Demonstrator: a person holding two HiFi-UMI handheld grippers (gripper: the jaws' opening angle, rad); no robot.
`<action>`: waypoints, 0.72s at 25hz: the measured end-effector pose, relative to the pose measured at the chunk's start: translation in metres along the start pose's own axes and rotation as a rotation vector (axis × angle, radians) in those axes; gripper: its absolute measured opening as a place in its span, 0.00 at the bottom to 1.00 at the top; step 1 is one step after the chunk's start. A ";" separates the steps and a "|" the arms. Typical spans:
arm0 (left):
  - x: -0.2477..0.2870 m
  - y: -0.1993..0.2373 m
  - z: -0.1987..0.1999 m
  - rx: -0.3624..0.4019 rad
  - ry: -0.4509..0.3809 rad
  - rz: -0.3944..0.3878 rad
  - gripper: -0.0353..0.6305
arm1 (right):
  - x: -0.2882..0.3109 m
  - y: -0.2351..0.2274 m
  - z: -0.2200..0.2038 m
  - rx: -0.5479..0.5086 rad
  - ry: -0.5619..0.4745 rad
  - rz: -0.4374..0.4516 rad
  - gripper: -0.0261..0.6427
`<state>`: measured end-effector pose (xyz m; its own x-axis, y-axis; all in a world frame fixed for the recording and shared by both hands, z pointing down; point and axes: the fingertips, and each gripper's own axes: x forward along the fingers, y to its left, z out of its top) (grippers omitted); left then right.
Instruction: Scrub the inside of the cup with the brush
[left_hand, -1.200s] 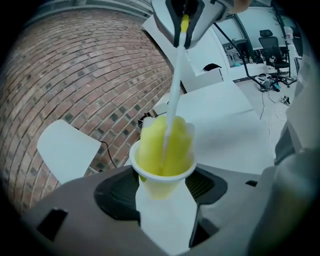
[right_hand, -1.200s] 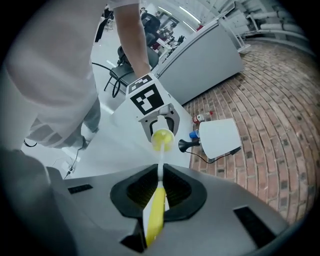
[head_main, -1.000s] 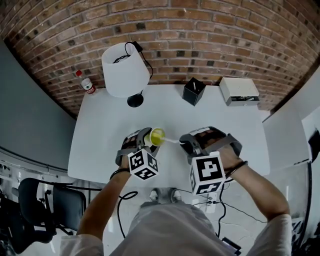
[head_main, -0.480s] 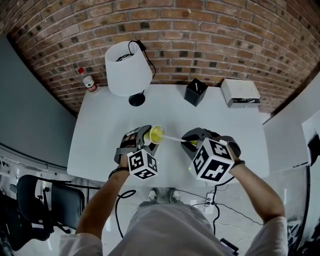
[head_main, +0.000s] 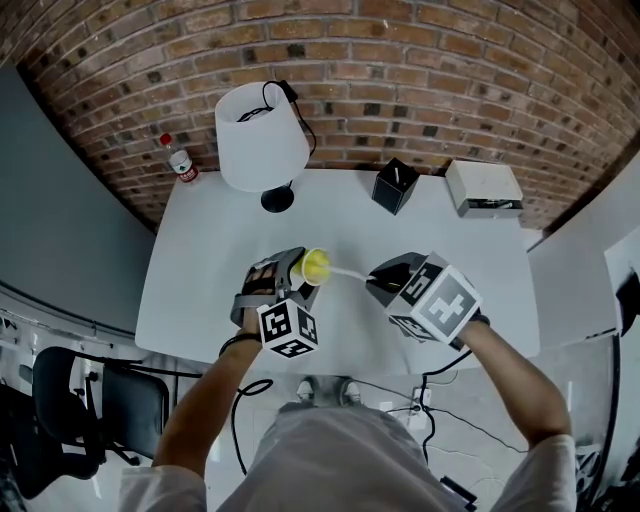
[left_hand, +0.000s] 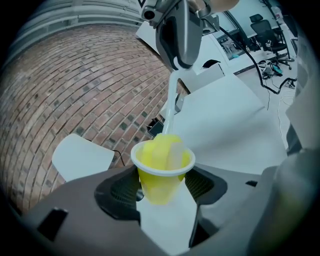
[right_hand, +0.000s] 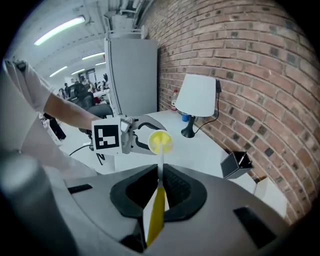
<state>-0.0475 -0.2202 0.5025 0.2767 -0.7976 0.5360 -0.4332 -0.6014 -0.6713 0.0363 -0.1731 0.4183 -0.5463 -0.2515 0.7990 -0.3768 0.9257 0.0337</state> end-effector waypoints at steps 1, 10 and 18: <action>0.000 0.001 0.000 0.002 -0.001 0.005 0.50 | 0.000 -0.001 0.000 0.032 -0.005 0.013 0.08; 0.001 0.005 0.003 0.021 -0.012 0.023 0.50 | 0.001 -0.007 -0.005 0.328 -0.045 0.131 0.08; 0.003 0.006 0.004 0.032 -0.024 0.029 0.50 | 0.002 -0.010 -0.006 0.538 -0.076 0.227 0.08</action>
<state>-0.0458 -0.2269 0.4980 0.2857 -0.8151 0.5039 -0.4141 -0.5792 -0.7021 0.0438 -0.1808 0.4229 -0.7021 -0.1015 0.7048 -0.5602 0.6899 -0.4586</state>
